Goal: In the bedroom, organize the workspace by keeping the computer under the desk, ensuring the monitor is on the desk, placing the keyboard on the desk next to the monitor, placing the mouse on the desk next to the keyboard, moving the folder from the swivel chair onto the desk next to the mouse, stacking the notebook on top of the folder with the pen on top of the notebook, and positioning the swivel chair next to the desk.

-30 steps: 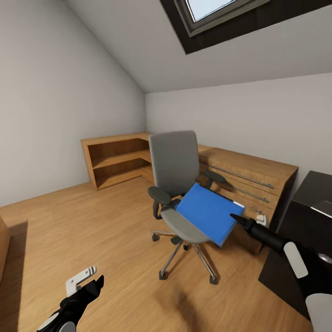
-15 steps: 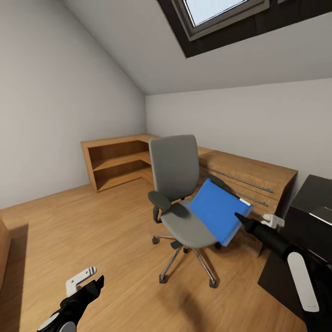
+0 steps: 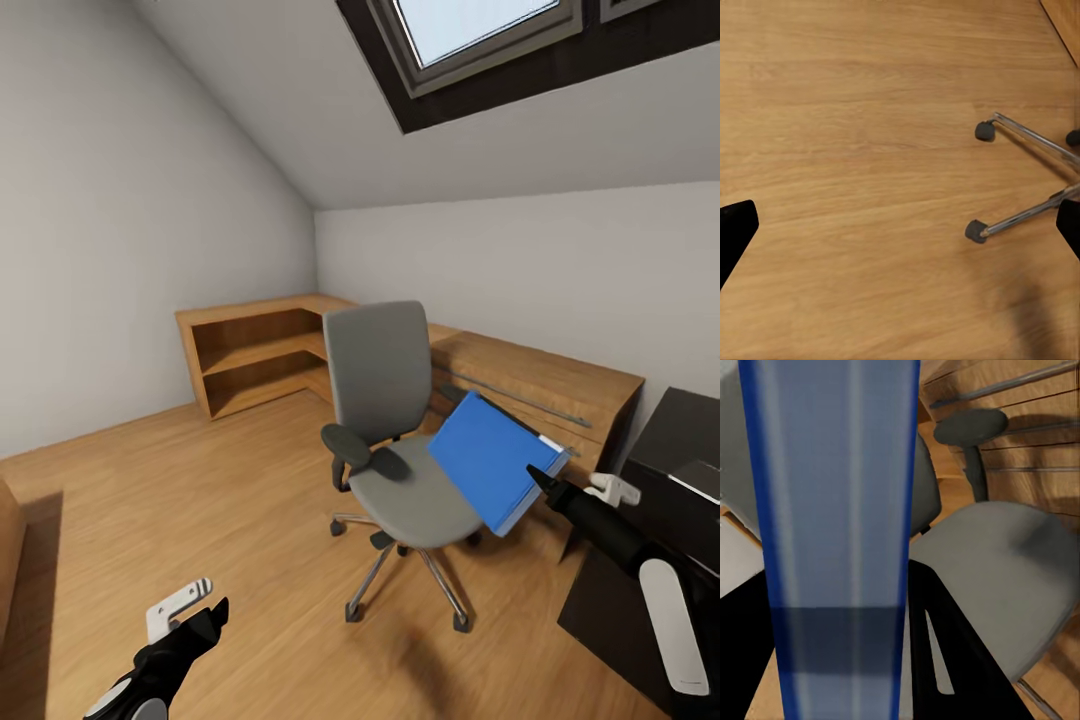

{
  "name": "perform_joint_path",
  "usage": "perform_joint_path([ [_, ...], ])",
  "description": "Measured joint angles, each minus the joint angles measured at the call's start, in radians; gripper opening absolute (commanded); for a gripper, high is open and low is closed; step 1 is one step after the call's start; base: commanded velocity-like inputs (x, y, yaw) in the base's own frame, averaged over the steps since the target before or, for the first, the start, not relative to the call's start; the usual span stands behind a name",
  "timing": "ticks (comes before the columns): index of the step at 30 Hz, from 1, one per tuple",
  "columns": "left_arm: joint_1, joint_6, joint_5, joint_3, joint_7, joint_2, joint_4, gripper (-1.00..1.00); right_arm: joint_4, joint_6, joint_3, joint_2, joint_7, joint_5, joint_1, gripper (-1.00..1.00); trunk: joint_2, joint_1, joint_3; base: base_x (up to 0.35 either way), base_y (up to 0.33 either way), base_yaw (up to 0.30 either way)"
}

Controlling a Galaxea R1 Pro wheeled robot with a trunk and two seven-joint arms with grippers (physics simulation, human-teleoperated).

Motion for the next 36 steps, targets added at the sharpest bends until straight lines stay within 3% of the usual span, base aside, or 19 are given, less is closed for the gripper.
perform_joint_path([
  [3, 0.000, 0.000, 0.000, -0.001, 0.000, 0.001, 0.000, 1.00, 0.001, 0.006, -0.010, 0.000, 0.000, -0.047, 0.000, -1.00, 0.021, -0.012, 0.009, -0.020, 0.000, 0.000],
  [4, 0.000, 0.000, 0.000, -0.001, 0.000, 0.001, 0.000, 1.00, 0.001, 0.008, -0.015, -0.001, -0.001, -0.100, 0.000, -1.00, 0.028, -0.015, 0.013, -0.218, 0.000, 0.000],
  [5, 0.000, 0.000, 0.000, -0.001, 0.000, 0.001, 0.000, 1.00, 0.001, 0.009, -0.017, -0.002, -0.001, -0.124, 0.001, -1.00, 0.035, -0.019, 0.016, -0.242, 0.000, 0.000],
  [10, 0.000, 0.003, 0.001, -0.003, 0.000, 0.000, 0.000, 1.00, 0.001, 0.008, -0.019, -0.002, -0.001, -0.142, 0.002, -1.00, 0.070, -0.038, 0.032, -0.239, 0.000, -0.042],
  [26, 0.000, 0.004, 0.001, -0.005, 0.000, 0.000, 0.000, 1.00, 0.001, 0.003, -0.019, 0.003, 0.000, -0.143, 0.002, -1.00, 0.182, -0.100, 0.087, -0.012, 0.000, -0.253],
  [36, 0.000, 0.004, 0.000, -0.004, 0.000, 0.000, 0.000, 1.00, 0.000, 0.003, -0.019, 0.004, 0.000, -0.145, 0.002, -1.00, 0.252, -0.138, 0.116, 0.000, 0.000, -0.037],
])
